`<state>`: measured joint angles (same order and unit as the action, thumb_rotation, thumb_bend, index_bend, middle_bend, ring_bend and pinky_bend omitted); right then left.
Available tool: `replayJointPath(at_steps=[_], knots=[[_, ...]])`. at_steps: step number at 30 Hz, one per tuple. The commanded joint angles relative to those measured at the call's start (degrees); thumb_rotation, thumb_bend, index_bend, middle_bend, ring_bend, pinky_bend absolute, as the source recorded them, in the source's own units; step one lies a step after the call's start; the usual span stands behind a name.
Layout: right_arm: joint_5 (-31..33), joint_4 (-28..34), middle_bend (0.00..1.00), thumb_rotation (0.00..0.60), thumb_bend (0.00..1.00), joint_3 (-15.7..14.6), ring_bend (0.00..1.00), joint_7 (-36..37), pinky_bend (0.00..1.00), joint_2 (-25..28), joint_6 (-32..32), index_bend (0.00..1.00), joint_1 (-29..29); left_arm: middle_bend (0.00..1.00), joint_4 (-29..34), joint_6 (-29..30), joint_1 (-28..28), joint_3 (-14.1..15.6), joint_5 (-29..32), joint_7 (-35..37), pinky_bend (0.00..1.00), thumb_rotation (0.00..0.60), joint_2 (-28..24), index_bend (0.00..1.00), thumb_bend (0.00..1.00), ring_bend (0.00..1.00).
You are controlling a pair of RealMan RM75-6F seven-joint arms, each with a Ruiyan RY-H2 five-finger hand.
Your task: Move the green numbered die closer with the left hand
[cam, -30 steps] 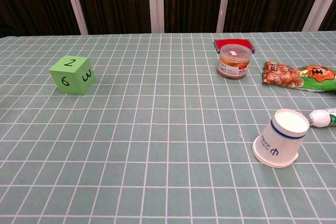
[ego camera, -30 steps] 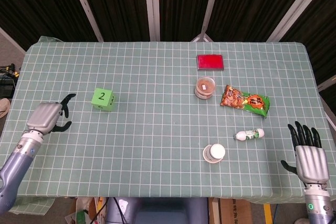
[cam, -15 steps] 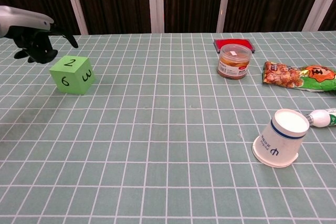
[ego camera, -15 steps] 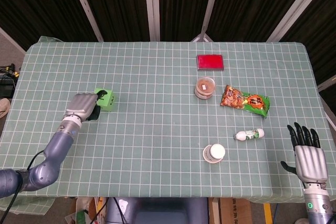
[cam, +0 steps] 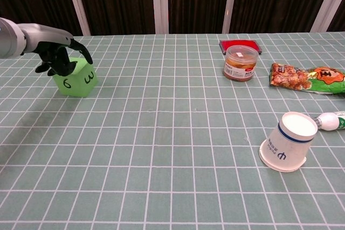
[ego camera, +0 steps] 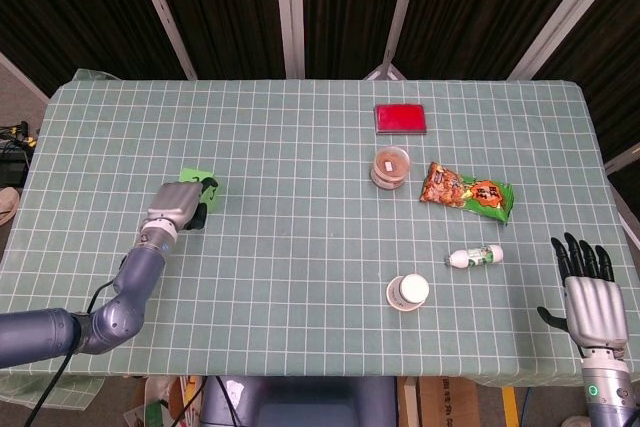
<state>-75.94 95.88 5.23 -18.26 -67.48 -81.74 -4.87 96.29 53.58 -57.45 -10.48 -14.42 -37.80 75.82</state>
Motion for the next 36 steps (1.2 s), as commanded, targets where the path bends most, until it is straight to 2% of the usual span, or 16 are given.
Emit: replayJointPath(at_steps=[1, 17, 24, 36], knots=[[0.1, 0.1, 0.01, 0.600, 0.08, 0.0, 0.00, -0.2, 0.00, 0.0, 0.0, 0.06, 0.0, 0.85, -0.9, -0.5, -0.7, 0.4, 0.7, -0.1, 0.76, 0.600, 0.6, 0.20, 0.90, 0.71], [1.3, -0.1, 0.00, 0.600, 0.08, 0.1, 0.00, -1.1, 0.00, -0.2, 0.8, 0.06, -0.4, 0.85, -3.3, -1.4, -2.4, 0.4, 3.1, 0.9, 0.77, 0.600, 1.7, 0.21, 0.91, 0.72], [1.3, -0.1, 0.00, 0.600, 0.08, 0.0, 0.00, -1.0, 0.00, -0.1, 0.7, 0.06, -0.4, 0.85, -3.5, -0.3, -3.1, 0.4, 3.6, 0.8, 0.86, 0.600, 2.0, 0.21, 0.93, 0.75], [1.6, 0.0, 0.00, 0.600, 0.08, 0.0, 0.00, -1.0, 0.00, 0.0, 0.8, 0.06, -0.5, 0.85, -5.1, 0.7, -3.7, 0.7, 5.4, 0.1, 0.88, 0.600, 2.4, 0.21, 0.93, 0.76]])
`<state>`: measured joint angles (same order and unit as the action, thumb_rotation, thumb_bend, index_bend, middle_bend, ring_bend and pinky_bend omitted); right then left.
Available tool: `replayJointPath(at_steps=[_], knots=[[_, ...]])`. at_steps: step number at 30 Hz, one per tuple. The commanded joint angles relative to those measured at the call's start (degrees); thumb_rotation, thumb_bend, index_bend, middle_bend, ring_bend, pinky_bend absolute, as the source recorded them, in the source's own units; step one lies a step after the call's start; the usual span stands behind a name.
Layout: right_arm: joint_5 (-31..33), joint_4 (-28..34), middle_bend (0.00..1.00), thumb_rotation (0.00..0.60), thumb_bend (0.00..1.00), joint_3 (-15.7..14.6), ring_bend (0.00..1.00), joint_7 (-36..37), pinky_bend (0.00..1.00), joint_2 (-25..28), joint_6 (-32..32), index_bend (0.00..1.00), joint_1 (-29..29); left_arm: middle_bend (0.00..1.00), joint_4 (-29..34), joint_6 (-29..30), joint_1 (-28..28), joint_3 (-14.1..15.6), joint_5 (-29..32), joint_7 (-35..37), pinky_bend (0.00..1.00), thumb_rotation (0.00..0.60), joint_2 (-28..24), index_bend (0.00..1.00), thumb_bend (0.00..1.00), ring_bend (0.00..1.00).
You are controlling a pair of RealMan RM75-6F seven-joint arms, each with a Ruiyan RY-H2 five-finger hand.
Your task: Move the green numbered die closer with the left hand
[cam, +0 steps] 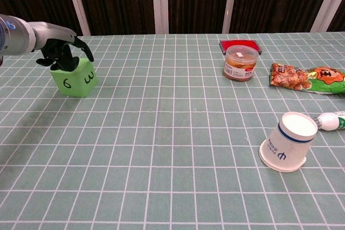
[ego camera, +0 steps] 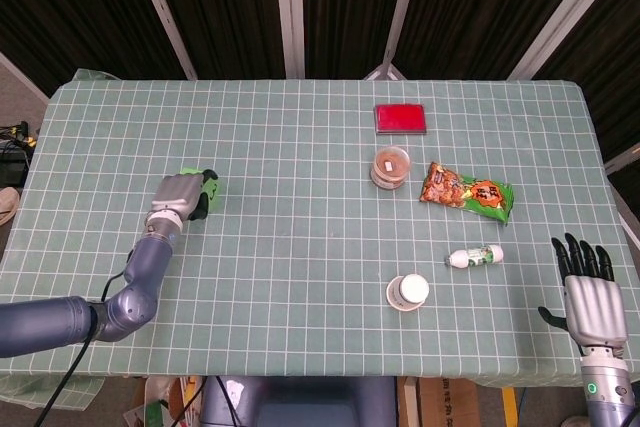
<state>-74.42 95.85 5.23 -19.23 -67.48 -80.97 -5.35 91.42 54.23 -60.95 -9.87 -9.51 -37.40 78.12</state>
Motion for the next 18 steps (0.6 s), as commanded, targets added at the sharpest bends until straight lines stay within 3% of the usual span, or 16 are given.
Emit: replayJointPath(at_steps=[1, 18], knots=[[0.1, 0.0, 0.00, 0.600, 0.08, 0.0, 0.00, -0.1, 0.00, 0.0, 0.0, 0.06, 0.0, 0.85, -0.4, -0.1, -0.2, 0.1, 0.7, -0.4, 0.88, 0.600, 0.2, 0.21, 0.93, 0.76], [0.4, 0.2, 0.00, 0.600, 0.08, -0.1, 0.00, -0.4, 0.00, 0.1, 0.2, 0.06, -0.1, 0.85, -2.8, -0.9, -0.6, 1.0, 1.6, -1.3, 0.88, 0.600, 1.5, 0.21, 0.93, 0.76]])
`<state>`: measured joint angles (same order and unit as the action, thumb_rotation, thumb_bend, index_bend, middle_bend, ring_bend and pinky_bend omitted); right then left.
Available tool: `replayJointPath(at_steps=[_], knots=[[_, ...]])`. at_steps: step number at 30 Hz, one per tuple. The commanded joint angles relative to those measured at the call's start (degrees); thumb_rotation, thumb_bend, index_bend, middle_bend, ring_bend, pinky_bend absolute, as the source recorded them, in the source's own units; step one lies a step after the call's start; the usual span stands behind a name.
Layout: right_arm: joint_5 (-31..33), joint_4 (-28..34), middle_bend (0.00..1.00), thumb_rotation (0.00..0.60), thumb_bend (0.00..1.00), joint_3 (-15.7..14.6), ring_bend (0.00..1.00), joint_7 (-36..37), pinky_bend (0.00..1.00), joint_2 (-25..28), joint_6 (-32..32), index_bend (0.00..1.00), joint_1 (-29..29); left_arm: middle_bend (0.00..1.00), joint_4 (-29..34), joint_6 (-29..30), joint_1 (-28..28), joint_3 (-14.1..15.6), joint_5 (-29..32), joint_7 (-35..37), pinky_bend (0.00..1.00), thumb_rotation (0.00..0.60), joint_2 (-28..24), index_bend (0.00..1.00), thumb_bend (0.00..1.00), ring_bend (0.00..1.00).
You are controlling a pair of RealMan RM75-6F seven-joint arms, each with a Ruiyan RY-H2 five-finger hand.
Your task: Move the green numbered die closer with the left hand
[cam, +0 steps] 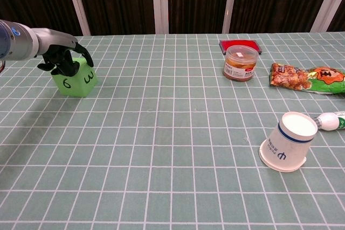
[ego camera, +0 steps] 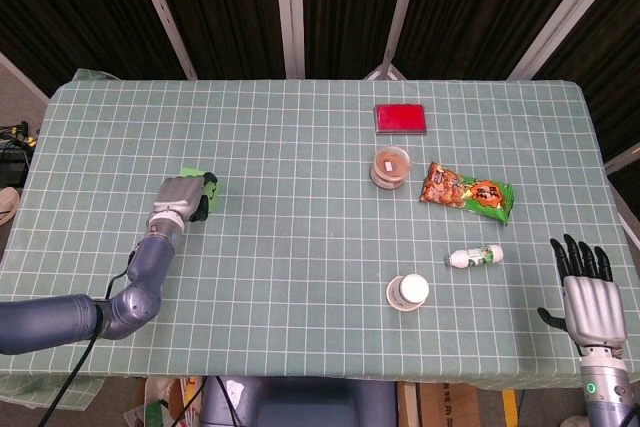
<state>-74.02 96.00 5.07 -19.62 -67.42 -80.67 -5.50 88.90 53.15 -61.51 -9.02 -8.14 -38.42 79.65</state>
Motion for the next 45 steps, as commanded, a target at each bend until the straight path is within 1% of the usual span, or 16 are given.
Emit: replayJointPath(at_steps=[1, 17, 26, 37, 45], knots=[[0.0, 0.0, 0.00, 0.600, 0.08, 0.0, 0.00, 0.0, 0.00, 0.0, -0.1, 0.06, 0.0, 0.85, -0.4, 0.3, 0.0, 0.2, 0.3, -0.4, 0.88, 0.600, 0.0, 0.21, 0.93, 0.76], [0.5, -0.3, 0.01, 0.600, 0.08, 0.0, 0.00, -0.8, 0.00, -0.5, -0.2, 0.06, -0.1, 0.85, -2.0, 0.8, 0.5, 1.4, 2.5, -2.5, 0.88, 0.600, -1.3, 0.22, 0.93, 0.77], [0.6, -0.4, 0.01, 0.600, 0.08, -0.1, 0.00, -1.5, 0.00, -0.8, -0.1, 0.06, -0.1, 0.85, -1.7, 0.8, 0.6, 1.9, 4.1, -4.1, 0.88, 0.600, -2.4, 0.22, 0.93, 0.77], [0.8, -0.6, 0.01, 0.600, 0.08, -0.1, 0.00, -1.9, 0.00, -1.1, -0.1, 0.06, -0.2, 0.85, -1.8, -0.7, 1.3, 2.8, 6.4, -5.3, 0.88, 0.600, -4.8, 0.22, 0.93, 0.77], [0.8, -0.7, 0.01, 0.600, 0.08, -0.2, 0.00, -2.7, 0.00, -1.5, -0.2, 0.06, -0.3, 0.85, -1.5, -2.0, 2.3, 4.0, 6.4, -5.6, 0.88, 0.600, -7.0, 0.22, 0.93, 0.77]])
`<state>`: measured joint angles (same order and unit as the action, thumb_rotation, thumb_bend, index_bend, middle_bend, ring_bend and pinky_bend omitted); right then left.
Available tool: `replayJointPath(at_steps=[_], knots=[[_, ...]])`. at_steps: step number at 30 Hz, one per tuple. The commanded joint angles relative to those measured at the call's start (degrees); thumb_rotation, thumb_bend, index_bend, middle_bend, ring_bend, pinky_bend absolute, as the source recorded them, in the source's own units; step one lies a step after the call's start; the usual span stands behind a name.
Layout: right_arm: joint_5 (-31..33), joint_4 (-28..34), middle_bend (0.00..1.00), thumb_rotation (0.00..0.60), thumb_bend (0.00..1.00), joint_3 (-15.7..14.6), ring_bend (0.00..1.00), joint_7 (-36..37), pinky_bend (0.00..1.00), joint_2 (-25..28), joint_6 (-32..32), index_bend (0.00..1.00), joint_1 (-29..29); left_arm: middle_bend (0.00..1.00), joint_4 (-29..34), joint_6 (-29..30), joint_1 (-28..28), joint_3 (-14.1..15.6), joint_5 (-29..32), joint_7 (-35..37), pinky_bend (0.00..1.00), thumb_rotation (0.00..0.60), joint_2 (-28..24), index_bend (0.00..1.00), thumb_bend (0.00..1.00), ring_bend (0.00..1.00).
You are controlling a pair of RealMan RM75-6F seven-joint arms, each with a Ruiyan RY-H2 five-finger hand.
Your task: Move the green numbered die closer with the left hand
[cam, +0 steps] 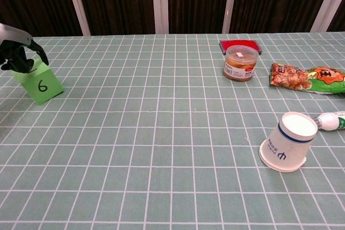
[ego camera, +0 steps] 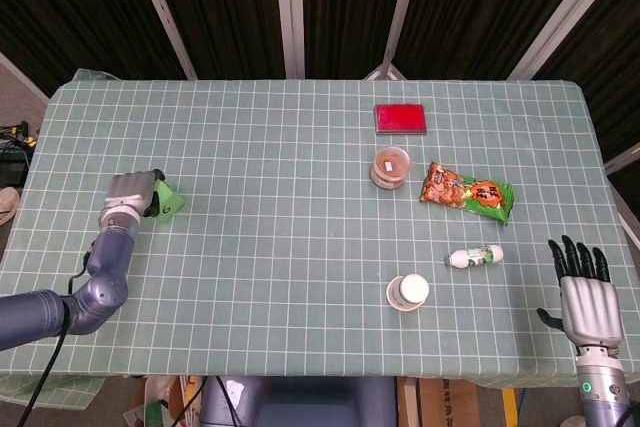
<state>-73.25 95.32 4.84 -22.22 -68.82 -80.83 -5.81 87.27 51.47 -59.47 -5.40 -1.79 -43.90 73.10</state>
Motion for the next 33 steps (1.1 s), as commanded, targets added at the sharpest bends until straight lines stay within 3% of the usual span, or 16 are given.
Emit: replayJointPath(at_steps=[1, 16, 33], knots=[[0.1, 0.0, 0.01, 0.600, 0.08, 0.0, 0.00, -0.2, 0.00, -0.1, 0.0, 0.06, 0.0, 0.85, 0.1, -0.5, 0.3, 0.5, 0.0, -0.2, 0.88, 0.600, -0.6, 0.22, 0.93, 0.77], [0.2, -0.1, 0.01, 0.600, 0.08, -0.1, 0.00, -1.2, 0.00, -0.5, -0.1, 0.06, -0.1, 0.85, 1.6, -2.0, 2.8, 3.2, -2.1, 0.8, 0.88, 0.600, -5.1, 0.22, 0.93, 0.77], [0.4, 0.2, 0.00, 0.600, 0.08, 0.0, 0.00, -1.2, 0.00, -0.3, -0.4, 0.06, 0.0, 0.85, 7.8, -1.6, 7.0, 7.2, -12.8, 4.2, 0.88, 0.600, -9.8, 0.22, 0.93, 0.77]])
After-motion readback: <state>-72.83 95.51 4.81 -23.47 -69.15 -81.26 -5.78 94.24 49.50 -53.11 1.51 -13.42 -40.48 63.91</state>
